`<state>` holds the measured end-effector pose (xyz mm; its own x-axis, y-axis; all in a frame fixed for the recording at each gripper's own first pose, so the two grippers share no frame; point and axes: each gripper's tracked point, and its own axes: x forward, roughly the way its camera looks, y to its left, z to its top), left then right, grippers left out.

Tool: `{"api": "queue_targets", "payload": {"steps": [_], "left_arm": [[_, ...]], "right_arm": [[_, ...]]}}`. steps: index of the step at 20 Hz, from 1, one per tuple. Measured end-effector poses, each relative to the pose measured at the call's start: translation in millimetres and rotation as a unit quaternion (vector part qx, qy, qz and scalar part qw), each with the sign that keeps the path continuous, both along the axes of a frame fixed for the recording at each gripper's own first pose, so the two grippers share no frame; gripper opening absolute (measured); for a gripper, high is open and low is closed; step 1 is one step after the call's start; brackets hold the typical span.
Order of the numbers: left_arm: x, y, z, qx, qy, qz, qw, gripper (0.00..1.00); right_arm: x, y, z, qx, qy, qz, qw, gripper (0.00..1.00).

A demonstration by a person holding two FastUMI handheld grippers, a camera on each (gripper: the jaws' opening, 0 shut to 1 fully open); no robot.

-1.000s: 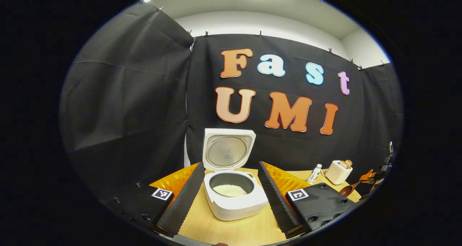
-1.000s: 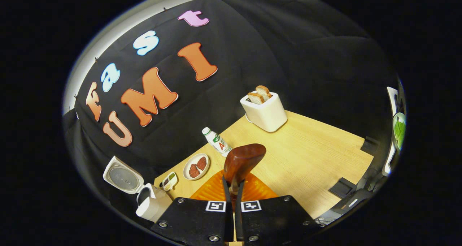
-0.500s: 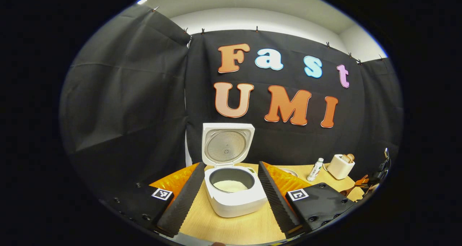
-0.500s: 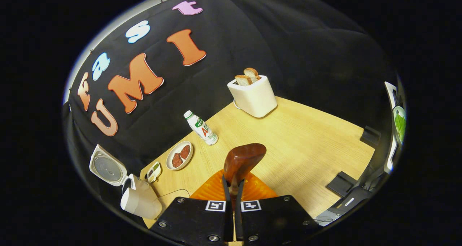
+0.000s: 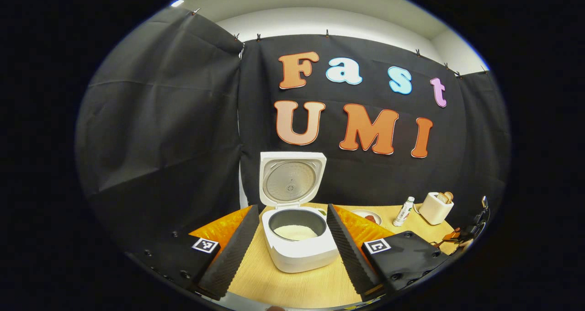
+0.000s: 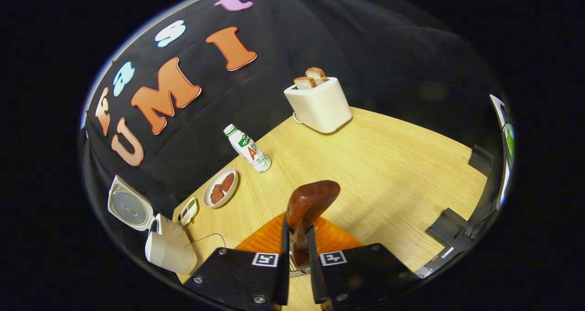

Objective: Close the left gripper, press the button to open the rice cooker; take a wooden spoon from the chopstick holder with the right hand, scoop a spoonful of rice and pour it into the rice cooker, then put the wooden spoon back into the chopstick holder.

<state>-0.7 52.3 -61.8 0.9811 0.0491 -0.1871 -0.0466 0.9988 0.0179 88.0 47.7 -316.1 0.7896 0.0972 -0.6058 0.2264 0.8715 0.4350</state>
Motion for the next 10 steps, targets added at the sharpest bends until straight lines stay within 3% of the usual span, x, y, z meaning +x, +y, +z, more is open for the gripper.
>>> {"api": "queue_targets", "payload": {"steps": [2,3,5,8,10], "left_arm": [[1,0,2,0.002,-0.002,0.004,1.000,1.00],[2,0,3,0.001,-0.002,0.006,1.000,1.00],[5,-3,8,-0.003,-0.005,0.008,1.000,1.00],[15,-1,23,0.002,-0.012,0.017,1.000,1.00],[25,-1,37,0.007,-0.028,0.019,0.999,1.00]], "right_arm": [[-3,-9,-3,-0.009,0.007,-0.008,1.000,0.55],[-5,-15,-5,-0.023,0.012,-0.010,1.000,0.87],[-16,-28,-3,-0.064,0.020,-0.018,0.998,0.95],[-30,-49,28,-0.153,-0.013,-0.015,0.988,0.95],[-35,-53,54,-0.171,-0.036,-0.006,0.985,0.95]]}}
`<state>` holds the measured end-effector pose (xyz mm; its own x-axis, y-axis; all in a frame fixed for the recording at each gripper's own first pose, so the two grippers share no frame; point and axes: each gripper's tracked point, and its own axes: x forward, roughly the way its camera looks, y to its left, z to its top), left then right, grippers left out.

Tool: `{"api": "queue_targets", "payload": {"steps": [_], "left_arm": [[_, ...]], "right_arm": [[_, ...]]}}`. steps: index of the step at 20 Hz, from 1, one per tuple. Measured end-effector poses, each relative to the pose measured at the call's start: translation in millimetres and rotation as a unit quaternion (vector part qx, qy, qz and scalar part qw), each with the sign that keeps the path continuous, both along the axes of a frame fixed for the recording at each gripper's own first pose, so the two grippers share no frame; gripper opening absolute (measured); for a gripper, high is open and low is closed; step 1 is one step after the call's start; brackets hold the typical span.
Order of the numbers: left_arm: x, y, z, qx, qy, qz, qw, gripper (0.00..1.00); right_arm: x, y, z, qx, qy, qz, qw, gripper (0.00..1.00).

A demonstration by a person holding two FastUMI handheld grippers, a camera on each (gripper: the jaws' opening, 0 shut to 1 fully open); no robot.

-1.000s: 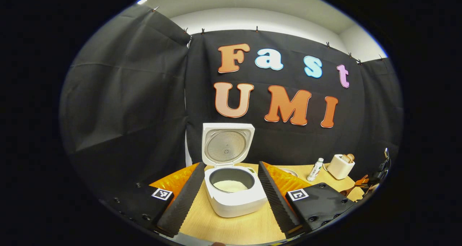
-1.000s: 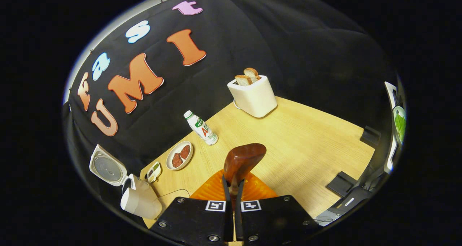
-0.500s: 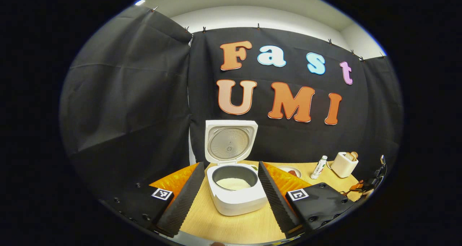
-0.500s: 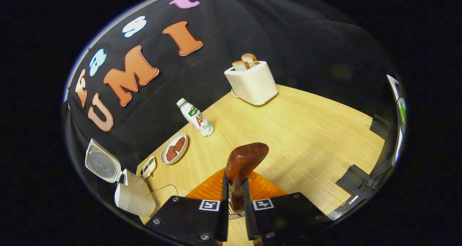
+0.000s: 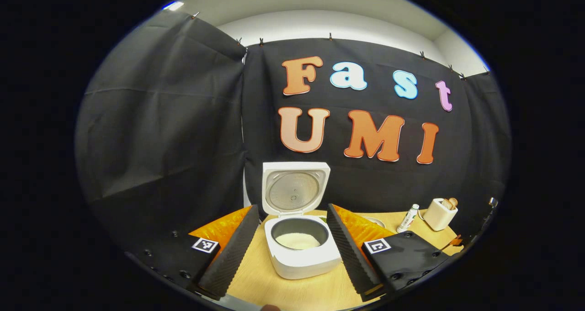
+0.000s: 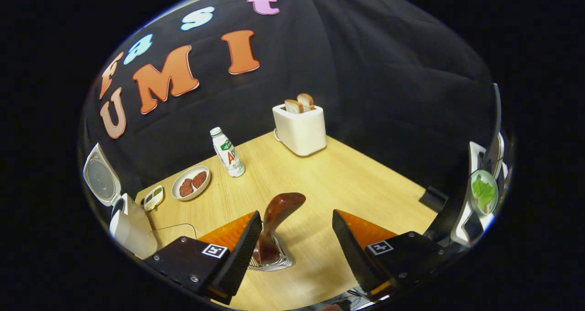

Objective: Close the left gripper, press the button to open the rice cooker; take a wooden spoon from the chopstick holder with the right hand, scoop a spoonful of rice and pour it into the rice cooker, then put the wooden spoon back into the chopstick holder.

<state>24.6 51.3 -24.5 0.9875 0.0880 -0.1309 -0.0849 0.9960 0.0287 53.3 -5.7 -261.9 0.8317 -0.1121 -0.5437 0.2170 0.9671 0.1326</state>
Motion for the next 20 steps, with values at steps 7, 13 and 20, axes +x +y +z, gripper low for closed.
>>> {"api": "queue_targets", "payload": {"steps": [7,13,20], "left_arm": [[73,-5,29,-0.003,-0.004,-0.007,1.000,1.00],[157,-1,47,-0.009,0.004,-0.001,1.000,1.00],[268,15,67,-0.002,0.034,0.014,0.999,1.00]], "right_arm": [[0,4,114,-0.023,-0.101,0.045,0.994,0.95],[-10,15,204,-0.089,-0.178,0.103,0.974,0.95],[-25,24,252,-0.114,-0.210,0.116,0.964,1.00]]}}
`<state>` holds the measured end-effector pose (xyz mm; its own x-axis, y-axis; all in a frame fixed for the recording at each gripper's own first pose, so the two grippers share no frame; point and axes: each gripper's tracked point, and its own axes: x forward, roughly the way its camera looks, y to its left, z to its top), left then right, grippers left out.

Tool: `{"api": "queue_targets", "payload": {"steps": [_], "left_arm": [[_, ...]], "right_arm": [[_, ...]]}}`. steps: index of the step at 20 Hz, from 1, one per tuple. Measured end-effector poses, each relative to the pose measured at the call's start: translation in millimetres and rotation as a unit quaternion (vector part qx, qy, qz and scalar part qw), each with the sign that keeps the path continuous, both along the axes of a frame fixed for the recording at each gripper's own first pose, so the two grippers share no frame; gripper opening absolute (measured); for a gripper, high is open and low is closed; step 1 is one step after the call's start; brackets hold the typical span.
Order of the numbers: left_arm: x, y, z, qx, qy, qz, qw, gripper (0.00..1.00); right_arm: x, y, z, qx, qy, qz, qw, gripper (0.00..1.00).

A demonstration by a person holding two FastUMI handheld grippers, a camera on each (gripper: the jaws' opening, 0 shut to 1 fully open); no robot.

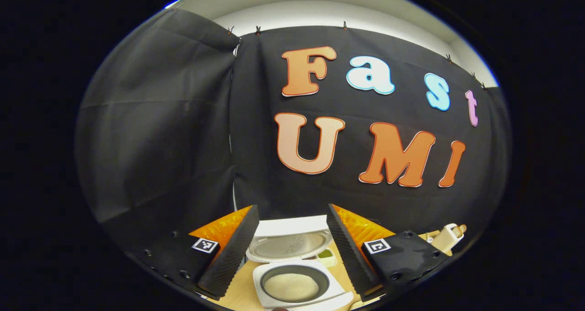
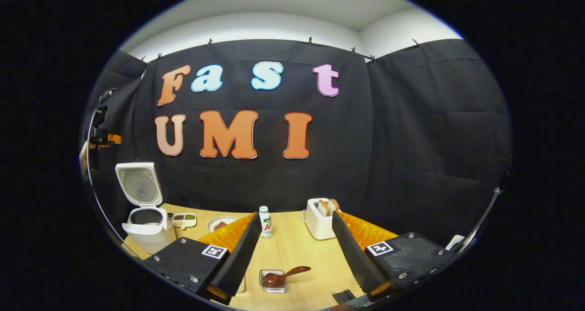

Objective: Close the left gripper, press the button to open the rice cooker; take a wooden spoon from the chopstick holder with the right hand, scoop a spoonful of rice and pour it into the rice cooker, then put the wooden spoon back into the chopstick holder.

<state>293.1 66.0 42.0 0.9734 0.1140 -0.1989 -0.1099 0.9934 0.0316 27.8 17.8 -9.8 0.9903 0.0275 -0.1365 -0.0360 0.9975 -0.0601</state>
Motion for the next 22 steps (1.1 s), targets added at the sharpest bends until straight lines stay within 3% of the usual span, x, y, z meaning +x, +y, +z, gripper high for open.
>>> {"api": "queue_targets", "payload": {"steps": [1,2,4,10,18,22], "left_arm": [[18,-1,1,-0.007,0.004,0.002,1.000,1.00],[36,-4,0,-0.018,0.013,-0.001,1.000,1.00],[65,-9,-17,-0.039,0.048,-0.010,0.998,1.00],[125,10,-69,0.005,0.148,0.006,0.989,1.00],[122,15,-136,-0.039,0.232,0.013,0.972,1.00],[110,10,-143,-0.072,0.238,0.010,0.968,1.00]], "right_arm": [[-1,0,1,-0.005,-0.001,-0.002,1.000,0.95],[-1,0,0,-0.007,-0.001,-0.005,1.000,1.00],[-1,0,-3,-0.010,0.006,-0.009,1.000,0.95],[-2,-15,-14,-0.020,0.027,-0.036,0.999,0.95],[-3,-23,-22,-0.012,0.034,-0.045,0.998,0.95],[-1,-13,-17,-0.009,0.028,-0.033,0.999,0.95]]}}
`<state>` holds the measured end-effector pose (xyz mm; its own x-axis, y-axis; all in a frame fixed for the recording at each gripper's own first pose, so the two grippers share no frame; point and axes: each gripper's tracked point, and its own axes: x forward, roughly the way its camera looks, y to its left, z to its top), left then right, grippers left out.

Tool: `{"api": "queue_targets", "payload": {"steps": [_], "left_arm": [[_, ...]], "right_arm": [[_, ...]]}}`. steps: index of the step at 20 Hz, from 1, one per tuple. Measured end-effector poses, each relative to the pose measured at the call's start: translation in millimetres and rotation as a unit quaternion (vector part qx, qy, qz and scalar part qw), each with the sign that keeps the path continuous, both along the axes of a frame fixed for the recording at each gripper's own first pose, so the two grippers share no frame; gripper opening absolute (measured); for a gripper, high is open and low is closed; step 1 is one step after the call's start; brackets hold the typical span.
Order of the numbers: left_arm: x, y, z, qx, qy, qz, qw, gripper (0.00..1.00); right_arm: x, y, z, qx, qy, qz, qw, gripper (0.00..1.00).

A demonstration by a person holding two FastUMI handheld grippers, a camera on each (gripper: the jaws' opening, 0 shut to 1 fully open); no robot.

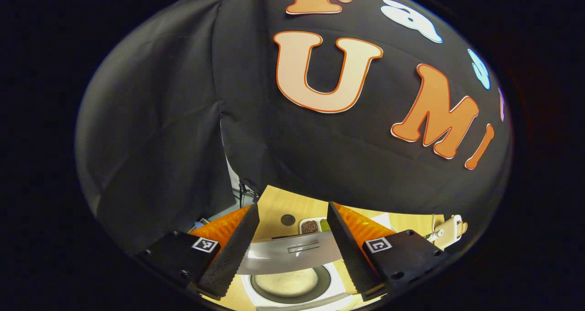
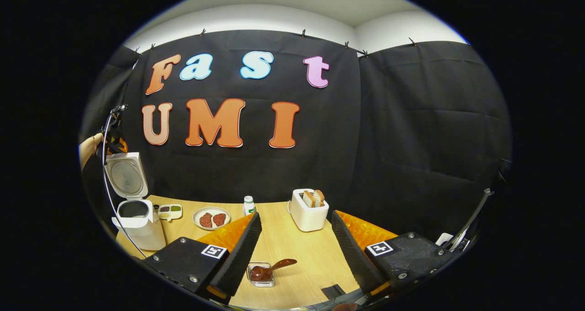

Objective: Close the left gripper, press the button to open the rice cooker; take a wooden spoon from the chopstick holder with the right hand, scoop a spoonful of rice and pour it into the rice cooker, then put the wooden spoon back into the chopstick holder.

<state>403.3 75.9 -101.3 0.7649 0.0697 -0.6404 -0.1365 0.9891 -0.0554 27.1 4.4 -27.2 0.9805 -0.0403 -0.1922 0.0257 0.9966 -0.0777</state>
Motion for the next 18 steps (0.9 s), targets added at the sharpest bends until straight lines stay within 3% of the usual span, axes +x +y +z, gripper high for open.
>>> {"api": "queue_targets", "payload": {"steps": [7,11,12,13,15,16,18], "left_arm": [[-74,-30,-30,-0.039,0.018,-0.021,0.999,1.00],[-122,-43,-64,-0.040,0.030,-0.021,0.999,1.00],[-132,-42,-74,-0.031,0.032,-0.022,0.999,1.00],[-140,-44,-81,-0.027,0.036,-0.022,0.999,1.00],[-152,-48,-91,-0.035,0.039,-0.013,0.999,1.00],[-159,-50,-98,-0.039,0.042,-0.012,0.998,1.00],[-168,-51,-110,-0.040,0.045,-0.014,0.998,1.00]], "right_arm": [[-2,27,7,0.016,-0.016,0.049,0.999,0.95],[-1,42,9,0.031,-0.020,0.082,0.996,0.95],[-2,46,9,0.032,-0.021,0.091,0.995,1.00],[-3,48,9,0.030,-0.022,0.098,0.994,0.95],[-7,47,12,0.023,-0.022,0.110,0.993,0.95],[-9,46,11,0.018,-0.022,0.112,0.993,1.00],[-9,43,9,0.017,-0.021,0.115,0.993,0.95]]}}
